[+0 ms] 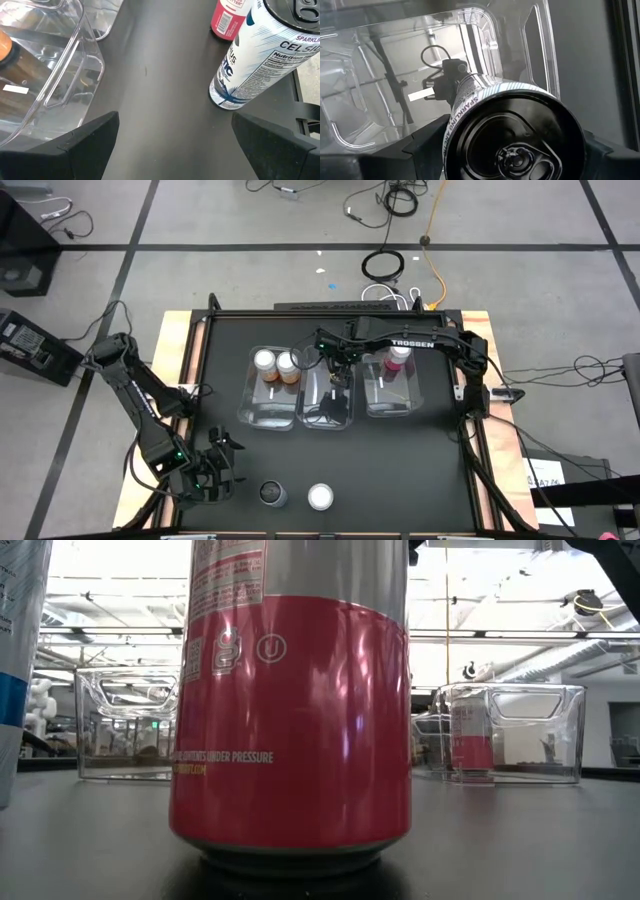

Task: Sort soda cans
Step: Put the right white/blue soda can into the middle transparent bin, then put the left white/blue soda can into the middle transparent bin

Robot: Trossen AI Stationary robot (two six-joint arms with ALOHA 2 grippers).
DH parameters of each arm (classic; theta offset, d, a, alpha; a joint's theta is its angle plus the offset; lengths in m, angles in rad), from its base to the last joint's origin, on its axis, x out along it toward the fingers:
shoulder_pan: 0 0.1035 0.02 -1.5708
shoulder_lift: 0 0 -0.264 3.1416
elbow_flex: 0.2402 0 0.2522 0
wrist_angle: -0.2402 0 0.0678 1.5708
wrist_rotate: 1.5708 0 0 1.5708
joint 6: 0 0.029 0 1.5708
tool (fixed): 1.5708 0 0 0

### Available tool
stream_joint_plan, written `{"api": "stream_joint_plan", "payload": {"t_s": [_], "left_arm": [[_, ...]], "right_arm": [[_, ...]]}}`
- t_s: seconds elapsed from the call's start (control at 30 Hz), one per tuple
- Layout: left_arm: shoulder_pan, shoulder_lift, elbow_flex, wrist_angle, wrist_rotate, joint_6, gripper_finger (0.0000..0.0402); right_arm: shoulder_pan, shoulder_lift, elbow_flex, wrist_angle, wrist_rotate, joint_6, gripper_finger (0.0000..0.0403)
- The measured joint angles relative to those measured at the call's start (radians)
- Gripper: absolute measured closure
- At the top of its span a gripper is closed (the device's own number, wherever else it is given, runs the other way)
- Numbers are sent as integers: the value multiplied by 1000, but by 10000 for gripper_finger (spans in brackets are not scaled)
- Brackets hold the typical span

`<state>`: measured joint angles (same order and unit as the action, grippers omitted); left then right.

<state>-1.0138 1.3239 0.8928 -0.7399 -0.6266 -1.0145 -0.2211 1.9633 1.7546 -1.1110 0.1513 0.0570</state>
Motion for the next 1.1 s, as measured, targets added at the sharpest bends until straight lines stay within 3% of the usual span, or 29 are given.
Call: {"api": "stream_joint_plan", "payload": {"t_s": [0.67,1.1], "left_arm": [[0,0,0,-2,0,1,7],[0,0,0,-6,0,2,7]], "right_arm": [[0,-8,0,1,3,-10,64],[0,-133,0,1,3,-16,64]]}}
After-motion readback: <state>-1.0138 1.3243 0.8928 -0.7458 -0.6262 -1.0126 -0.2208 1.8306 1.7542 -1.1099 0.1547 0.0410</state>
